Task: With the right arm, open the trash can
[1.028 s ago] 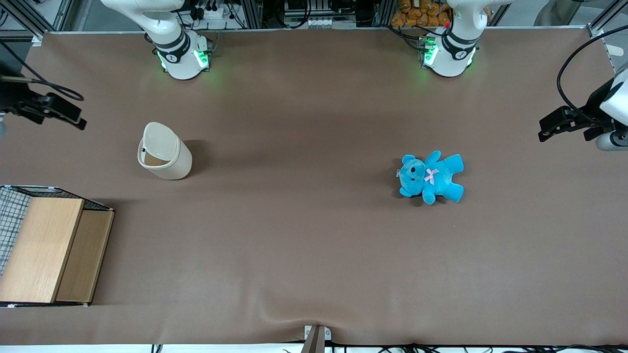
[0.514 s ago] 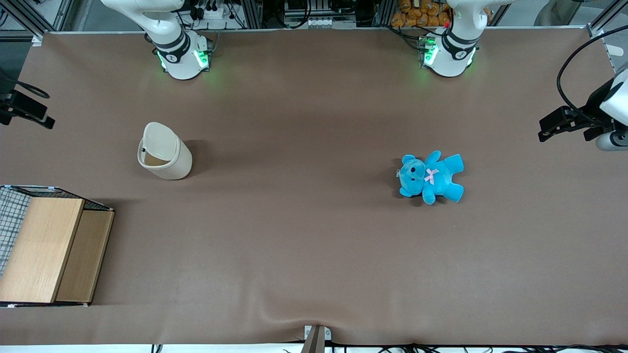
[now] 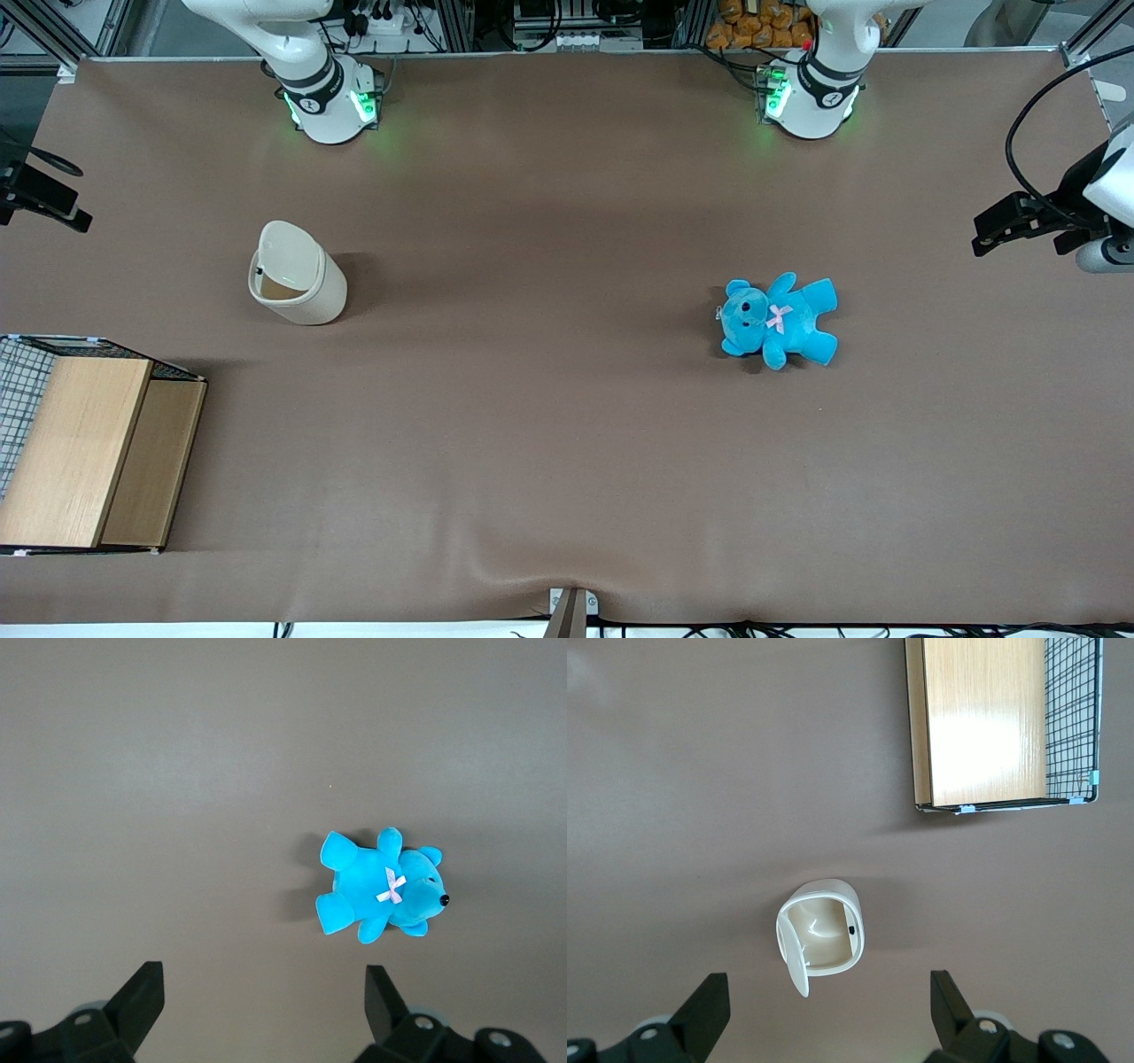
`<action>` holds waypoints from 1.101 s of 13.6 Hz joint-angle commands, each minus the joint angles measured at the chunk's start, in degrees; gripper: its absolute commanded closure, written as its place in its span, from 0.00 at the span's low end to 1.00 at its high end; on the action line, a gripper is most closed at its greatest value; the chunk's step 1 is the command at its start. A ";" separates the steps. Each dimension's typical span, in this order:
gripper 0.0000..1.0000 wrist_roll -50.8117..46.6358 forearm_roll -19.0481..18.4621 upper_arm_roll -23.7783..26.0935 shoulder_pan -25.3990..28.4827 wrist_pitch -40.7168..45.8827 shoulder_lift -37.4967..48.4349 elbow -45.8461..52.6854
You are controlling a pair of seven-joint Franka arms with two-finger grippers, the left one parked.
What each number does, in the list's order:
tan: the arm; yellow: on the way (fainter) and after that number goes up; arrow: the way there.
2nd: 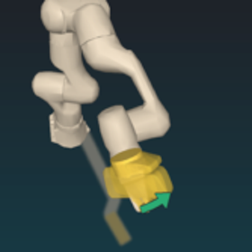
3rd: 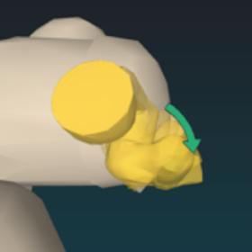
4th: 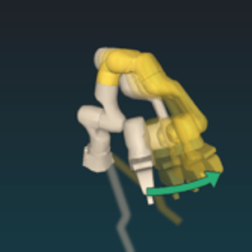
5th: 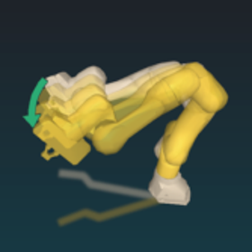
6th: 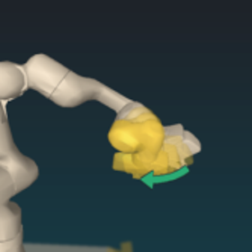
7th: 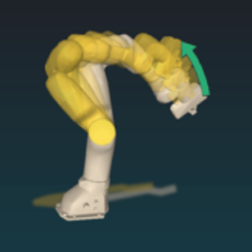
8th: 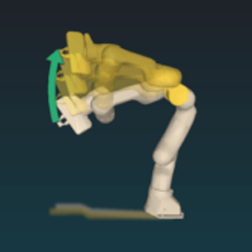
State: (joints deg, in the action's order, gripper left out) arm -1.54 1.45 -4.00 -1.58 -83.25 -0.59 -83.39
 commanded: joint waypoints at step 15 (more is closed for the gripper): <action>0.00 0.66 -0.66 -0.04 -0.18 2.22 -0.82 1.12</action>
